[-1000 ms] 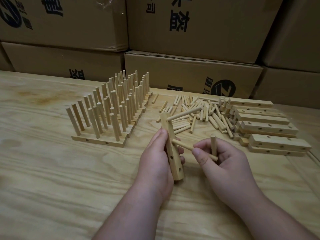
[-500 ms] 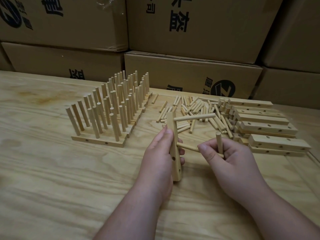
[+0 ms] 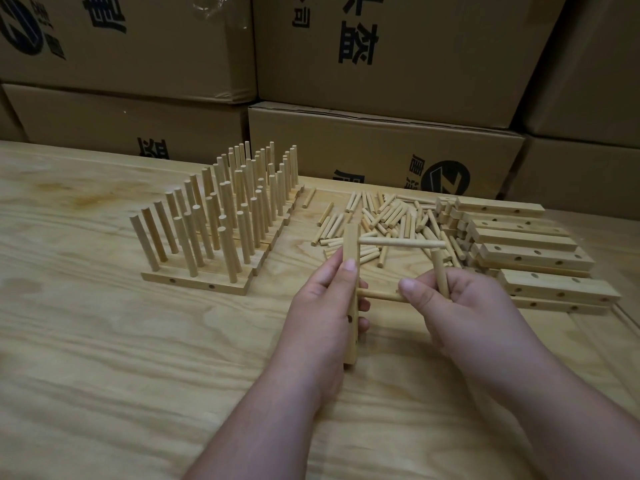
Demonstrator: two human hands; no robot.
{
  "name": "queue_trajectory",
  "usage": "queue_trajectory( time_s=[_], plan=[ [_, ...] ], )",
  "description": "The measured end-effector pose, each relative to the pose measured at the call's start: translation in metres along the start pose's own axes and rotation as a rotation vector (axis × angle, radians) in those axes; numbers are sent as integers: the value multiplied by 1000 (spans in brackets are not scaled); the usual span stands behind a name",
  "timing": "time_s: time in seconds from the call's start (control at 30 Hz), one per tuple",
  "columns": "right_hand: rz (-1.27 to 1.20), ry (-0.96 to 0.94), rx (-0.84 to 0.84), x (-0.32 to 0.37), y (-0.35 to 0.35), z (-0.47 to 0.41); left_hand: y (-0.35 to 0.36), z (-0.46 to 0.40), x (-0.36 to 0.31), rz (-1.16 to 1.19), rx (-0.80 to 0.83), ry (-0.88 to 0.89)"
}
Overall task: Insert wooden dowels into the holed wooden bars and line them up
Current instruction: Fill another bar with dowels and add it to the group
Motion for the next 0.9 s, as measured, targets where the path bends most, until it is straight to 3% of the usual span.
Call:
queue_trajectory(
  time_s=[0.2, 0.37, 0.6, 0.9],
  plan=[
    [-104, 29, 76, -1, 11, -1, -1, 0, 1, -3, -2, 4],
    [-342, 67, 182, 3, 28, 3, -4, -1, 1, -1, -20, 17],
    [-732, 161, 455, 6, 54, 12, -9, -1, 5, 24, -69, -44],
    [-814, 95, 345, 2, 38, 2, -3, 2, 6, 87, -78, -117]
  ],
)
Point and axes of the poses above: each hand's wrist, its own z-axis away from the middle knuckle, its own y-axis out of the palm, x = y × z, the point moved 10 cm from there along -z, towards the middle knuckle, and after that the axes turned 9 degrees about y, right-handed, at the moved point
